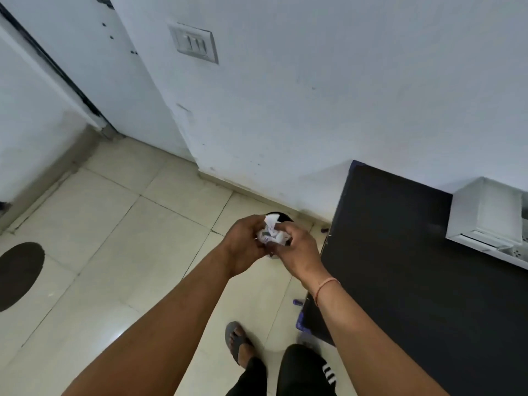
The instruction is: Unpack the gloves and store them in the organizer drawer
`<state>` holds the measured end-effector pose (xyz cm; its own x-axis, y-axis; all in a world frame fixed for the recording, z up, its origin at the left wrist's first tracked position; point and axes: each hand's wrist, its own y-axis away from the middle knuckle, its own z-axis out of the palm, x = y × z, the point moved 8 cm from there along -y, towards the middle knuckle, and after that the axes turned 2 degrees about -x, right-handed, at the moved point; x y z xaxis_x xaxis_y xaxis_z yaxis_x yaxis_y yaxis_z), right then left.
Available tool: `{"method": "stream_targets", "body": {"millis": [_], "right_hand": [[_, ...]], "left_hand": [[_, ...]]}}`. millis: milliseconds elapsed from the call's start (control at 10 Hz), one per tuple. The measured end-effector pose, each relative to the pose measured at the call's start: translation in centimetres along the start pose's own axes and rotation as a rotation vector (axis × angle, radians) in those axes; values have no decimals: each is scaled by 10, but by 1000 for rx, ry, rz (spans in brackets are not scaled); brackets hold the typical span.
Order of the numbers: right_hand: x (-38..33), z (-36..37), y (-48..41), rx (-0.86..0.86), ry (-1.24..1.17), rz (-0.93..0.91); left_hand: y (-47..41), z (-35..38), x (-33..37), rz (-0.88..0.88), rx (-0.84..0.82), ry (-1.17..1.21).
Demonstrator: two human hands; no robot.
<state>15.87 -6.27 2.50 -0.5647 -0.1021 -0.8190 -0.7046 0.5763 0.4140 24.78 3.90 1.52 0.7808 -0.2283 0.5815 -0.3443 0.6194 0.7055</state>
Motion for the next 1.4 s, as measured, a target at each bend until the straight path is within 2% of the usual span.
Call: {"method": "stream_targets", "body": {"millis": [100, 200, 300, 600, 800, 900, 1000, 1100, 1300, 1400], "right_hand": [[1, -17, -17, 230, -98, 58], [10, -30, -32, 331, -180, 159], [41, -34, -70, 414, -287, 308], [134, 37, -197, 367, -573, 634], [219, 93, -284, 418, -514, 766], [277, 132, -330, 345, -411, 829], [302, 155, -342, 342, -505, 886], [309, 159, -344, 455, -639, 914], [266, 126, -318, 584, -564, 912], [236, 116, -307, 564, -558, 878]], "left_hand": [[-22, 4, 18, -87, -57, -137], [-47, -8, 33, -90, 35, -211], [-93, -41, 52, -84, 209, -302], [-230, -101, 52, -196, 259, -461], [-358, -138, 18, -266, 247, -589], [-422, -164, -12, -314, 222, -657], [-448, -178, -26, -341, 199, -714], [-462, -191, -33, -365, 170, -759], [-437, -186, 0, -323, 152, -819], [-419, -177, 20, -288, 143, -820]]}}
